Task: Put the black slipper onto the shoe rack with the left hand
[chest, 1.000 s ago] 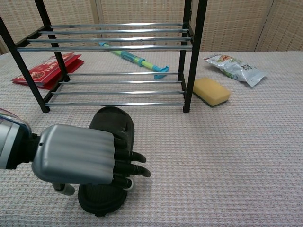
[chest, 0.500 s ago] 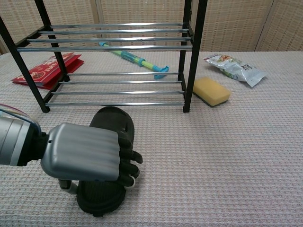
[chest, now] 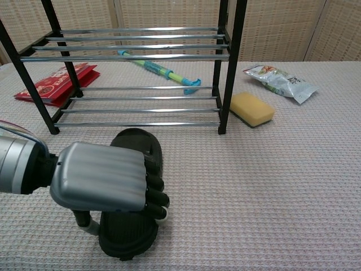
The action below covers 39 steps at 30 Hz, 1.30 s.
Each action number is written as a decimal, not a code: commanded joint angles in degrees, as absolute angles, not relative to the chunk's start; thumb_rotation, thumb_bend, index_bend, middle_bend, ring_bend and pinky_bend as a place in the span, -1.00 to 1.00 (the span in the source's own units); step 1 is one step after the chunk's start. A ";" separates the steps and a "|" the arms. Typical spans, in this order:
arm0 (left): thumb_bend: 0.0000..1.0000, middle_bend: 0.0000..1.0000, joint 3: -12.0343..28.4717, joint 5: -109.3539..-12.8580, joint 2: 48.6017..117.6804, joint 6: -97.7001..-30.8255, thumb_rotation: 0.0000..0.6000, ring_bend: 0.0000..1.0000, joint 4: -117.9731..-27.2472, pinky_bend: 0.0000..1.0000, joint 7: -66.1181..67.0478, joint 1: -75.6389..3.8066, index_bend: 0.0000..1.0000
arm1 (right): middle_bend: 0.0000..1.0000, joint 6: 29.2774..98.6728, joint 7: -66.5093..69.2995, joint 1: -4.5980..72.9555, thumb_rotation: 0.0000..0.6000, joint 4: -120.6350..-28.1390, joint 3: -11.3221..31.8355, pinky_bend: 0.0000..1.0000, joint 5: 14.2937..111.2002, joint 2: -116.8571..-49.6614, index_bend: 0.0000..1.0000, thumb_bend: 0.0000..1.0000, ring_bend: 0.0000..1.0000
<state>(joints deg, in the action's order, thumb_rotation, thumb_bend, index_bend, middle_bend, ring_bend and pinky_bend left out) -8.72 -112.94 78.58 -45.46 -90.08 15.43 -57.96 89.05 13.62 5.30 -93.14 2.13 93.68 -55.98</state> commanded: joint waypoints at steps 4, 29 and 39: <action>-0.66 0.36 -9.30 -113.80 78.45 -47.90 1.00 0.00 -89.28 0.01 16.27 -57.18 0.56 | -0.58 89.54 13.30 5.12 1.00 -93.49 2.14 -0.68 93.98 -55.84 -0.93 0.21 -0.79; -0.59 0.50 -7.65 -113.45 67.13 -57.02 1.00 0.18 -100.92 0.20 30.75 -48.33 0.67 | -0.58 90.69 11.07 5.37 1.00 -95.64 2.51 -0.68 95.80 -55.52 -0.93 0.21 -0.79; -0.59 0.50 -1.21 -108.16 74.01 -49.77 1.00 0.17 -90.40 0.20 30.96 -52.51 0.67 | -0.58 90.78 11.32 5.16 1.00 -95.41 2.51 -0.68 95.36 -55.30 -0.93 0.21 -0.79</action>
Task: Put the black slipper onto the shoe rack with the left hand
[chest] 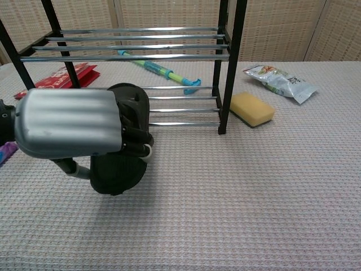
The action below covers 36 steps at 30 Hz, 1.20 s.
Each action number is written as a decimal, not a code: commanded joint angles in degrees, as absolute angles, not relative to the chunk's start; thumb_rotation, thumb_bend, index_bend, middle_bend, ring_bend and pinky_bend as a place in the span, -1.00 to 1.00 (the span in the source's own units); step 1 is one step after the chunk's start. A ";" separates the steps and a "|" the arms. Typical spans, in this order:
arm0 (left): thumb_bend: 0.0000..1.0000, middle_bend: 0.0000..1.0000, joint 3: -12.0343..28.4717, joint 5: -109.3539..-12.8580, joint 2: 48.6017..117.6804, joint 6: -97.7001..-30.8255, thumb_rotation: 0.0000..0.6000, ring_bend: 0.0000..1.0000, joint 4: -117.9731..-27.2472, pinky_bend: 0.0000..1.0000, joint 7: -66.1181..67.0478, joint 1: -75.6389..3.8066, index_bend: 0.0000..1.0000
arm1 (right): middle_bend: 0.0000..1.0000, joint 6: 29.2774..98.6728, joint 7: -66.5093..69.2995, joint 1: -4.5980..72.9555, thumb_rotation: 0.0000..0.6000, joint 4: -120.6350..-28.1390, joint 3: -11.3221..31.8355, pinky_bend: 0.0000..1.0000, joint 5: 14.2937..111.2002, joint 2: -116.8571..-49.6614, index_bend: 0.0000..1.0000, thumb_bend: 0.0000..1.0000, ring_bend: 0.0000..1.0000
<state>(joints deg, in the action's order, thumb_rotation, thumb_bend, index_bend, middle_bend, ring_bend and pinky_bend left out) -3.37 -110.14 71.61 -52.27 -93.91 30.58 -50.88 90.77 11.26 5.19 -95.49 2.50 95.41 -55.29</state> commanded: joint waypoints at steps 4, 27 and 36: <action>-0.59 0.50 0.36 -105.72 76.55 -46.36 1.00 0.17 -85.95 0.20 29.66 -54.63 0.67 | -0.58 90.52 11.74 5.16 1.00 -94.93 2.48 -0.68 95.00 -55.47 -0.93 0.21 -0.79; -0.59 0.47 1.21 -101.15 81.52 -43.63 1.00 0.11 -70.66 0.20 27.60 -58.68 0.63 | -0.58 90.46 13.02 4.84 1.00 -93.52 2.46 -0.68 94.17 -55.91 -0.93 0.21 -0.79; -0.59 0.38 0.62 -100.72 82.58 -44.04 1.00 0.07 -68.20 0.19 28.49 -59.15 0.55 | -0.58 90.54 12.94 4.78 1.00 -93.60 2.41 -0.68 94.34 -55.84 -0.93 0.21 -0.79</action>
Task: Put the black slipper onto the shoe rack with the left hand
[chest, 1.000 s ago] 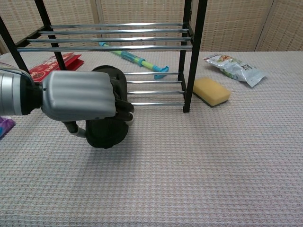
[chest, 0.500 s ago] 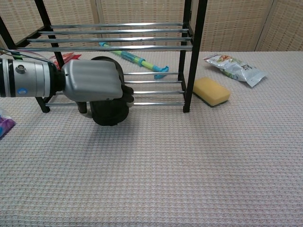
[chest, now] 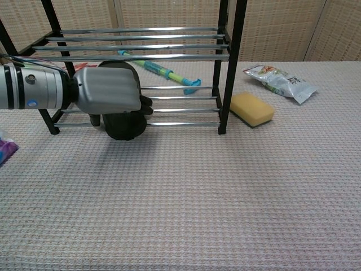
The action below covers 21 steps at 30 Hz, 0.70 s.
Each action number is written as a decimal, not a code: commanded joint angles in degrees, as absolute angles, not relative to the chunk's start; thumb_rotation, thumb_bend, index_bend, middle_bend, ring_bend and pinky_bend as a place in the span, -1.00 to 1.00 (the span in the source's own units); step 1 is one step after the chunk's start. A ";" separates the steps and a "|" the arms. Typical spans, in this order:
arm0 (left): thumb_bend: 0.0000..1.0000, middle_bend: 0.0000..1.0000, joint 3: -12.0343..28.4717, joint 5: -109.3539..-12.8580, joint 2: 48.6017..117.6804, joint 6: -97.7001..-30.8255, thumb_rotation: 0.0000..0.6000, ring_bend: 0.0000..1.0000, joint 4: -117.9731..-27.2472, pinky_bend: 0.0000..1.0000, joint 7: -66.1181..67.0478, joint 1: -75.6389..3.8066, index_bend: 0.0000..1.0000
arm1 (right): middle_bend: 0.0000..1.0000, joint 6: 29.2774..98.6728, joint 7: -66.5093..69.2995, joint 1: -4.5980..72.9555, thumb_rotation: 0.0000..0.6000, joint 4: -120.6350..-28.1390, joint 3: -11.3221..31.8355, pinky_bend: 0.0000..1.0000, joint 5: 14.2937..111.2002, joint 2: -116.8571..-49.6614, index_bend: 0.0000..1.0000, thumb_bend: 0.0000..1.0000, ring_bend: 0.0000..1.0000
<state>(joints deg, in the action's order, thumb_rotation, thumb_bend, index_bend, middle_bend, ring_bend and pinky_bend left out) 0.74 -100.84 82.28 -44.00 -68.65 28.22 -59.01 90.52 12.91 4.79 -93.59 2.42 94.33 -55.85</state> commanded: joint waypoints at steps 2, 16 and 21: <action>-0.59 0.37 0.56 -100.52 82.89 -43.99 1.00 0.06 -67.60 0.15 29.02 -59.25 0.53 | -0.58 90.61 13.10 4.74 1.00 -93.67 2.42 -0.68 94.34 -55.78 -0.93 0.21 -0.79; -0.59 -0.42 2.53 -92.22 82.13 -40.00 1.00 -0.59 -70.06 -0.09 42.43 -57.64 -0.30 | -0.58 90.92 13.47 4.54 1.00 -93.38 2.49 -0.68 94.30 -55.74 -0.93 0.21 -0.79; -0.59 -0.49 2.93 -89.06 81.51 -39.23 1.00 -0.65 -72.72 -0.14 47.28 -56.96 -0.41 | -0.58 90.99 13.47 4.46 1.00 -93.36 2.44 -0.68 94.34 -55.72 -0.93 0.21 -0.79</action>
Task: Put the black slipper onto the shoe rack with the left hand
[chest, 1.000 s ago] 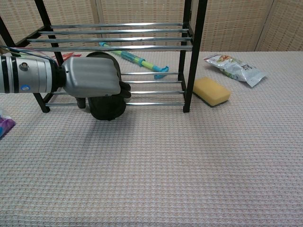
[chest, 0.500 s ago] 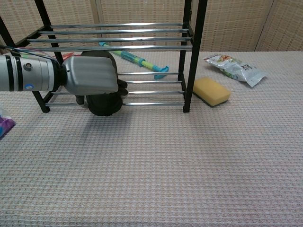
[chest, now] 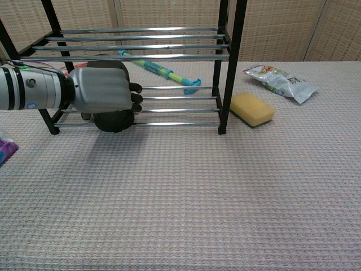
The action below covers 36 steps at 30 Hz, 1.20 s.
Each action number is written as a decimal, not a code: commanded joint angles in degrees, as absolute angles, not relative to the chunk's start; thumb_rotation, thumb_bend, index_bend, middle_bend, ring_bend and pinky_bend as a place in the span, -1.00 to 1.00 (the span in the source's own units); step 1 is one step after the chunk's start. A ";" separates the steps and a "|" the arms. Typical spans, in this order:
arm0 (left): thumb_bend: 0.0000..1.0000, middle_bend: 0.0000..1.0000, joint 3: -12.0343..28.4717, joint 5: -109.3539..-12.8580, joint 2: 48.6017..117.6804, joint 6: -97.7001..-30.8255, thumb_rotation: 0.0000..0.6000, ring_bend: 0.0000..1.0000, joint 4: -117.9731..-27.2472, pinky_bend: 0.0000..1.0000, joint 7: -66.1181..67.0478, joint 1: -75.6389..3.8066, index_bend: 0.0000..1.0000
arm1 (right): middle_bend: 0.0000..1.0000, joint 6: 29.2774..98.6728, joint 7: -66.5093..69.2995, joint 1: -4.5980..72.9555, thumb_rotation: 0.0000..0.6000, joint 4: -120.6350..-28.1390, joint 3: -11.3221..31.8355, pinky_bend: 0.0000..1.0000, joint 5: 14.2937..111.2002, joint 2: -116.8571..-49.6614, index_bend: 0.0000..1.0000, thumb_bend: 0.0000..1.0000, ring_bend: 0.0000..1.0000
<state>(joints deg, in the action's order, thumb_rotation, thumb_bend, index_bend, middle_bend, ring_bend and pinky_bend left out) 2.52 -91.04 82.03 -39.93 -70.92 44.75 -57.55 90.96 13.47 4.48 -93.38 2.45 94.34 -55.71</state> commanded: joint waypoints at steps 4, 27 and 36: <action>-0.59 -0.53 2.86 -87.34 81.18 -39.11 1.00 -0.67 -74.32 -0.17 50.00 -56.68 -0.42 | -0.58 91.05 13.47 4.37 1.00 -93.39 2.42 -0.68 94.31 -55.72 -0.93 0.21 -0.79; -0.59 -0.84 1.04 -74.63 78.31 -44.24 1.00 -0.96 -84.02 -0.35 67.80 -53.44 -0.63 | -0.58 91.26 13.22 4.34 1.00 -93.68 2.42 -0.68 94.76 -55.70 -0.93 0.21 -0.79; -0.59 -0.85 -0.76 -71.37 76.10 -47.76 1.00 -0.97 -88.61 -0.35 70.95 -51.88 -0.55 | -0.58 91.99 12.87 4.03 1.00 -94.23 2.36 -0.68 95.22 -55.44 -0.93 0.21 -0.79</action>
<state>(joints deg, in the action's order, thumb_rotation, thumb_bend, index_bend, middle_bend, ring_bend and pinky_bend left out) -0.42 -71.74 76.58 -47.24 -88.02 70.65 -52.19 91.98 12.88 4.04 -94.22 2.36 95.20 -55.45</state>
